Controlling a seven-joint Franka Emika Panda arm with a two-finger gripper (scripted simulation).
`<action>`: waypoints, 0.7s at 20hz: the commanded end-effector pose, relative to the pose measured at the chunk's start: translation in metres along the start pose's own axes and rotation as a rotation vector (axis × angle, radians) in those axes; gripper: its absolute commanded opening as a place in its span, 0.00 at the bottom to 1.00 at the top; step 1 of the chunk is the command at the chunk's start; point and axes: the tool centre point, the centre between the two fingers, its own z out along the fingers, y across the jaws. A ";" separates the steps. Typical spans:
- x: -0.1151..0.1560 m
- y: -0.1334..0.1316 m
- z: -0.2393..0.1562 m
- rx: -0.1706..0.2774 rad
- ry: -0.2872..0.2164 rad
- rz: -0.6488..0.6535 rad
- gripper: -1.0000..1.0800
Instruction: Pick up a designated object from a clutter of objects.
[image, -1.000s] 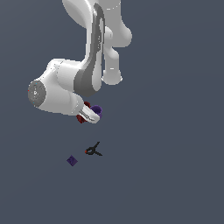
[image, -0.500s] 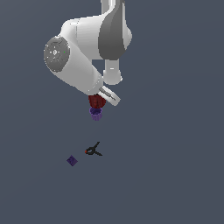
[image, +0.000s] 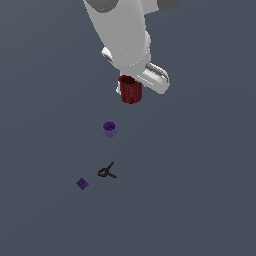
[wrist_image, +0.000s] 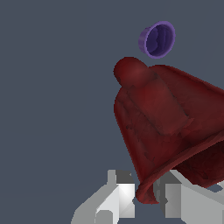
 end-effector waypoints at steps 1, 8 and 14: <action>-0.028 -0.010 -0.012 0.001 0.001 0.000 0.00; -0.082 -0.033 -0.038 0.003 0.000 0.000 0.00; -0.101 -0.042 -0.048 0.005 0.000 0.002 0.00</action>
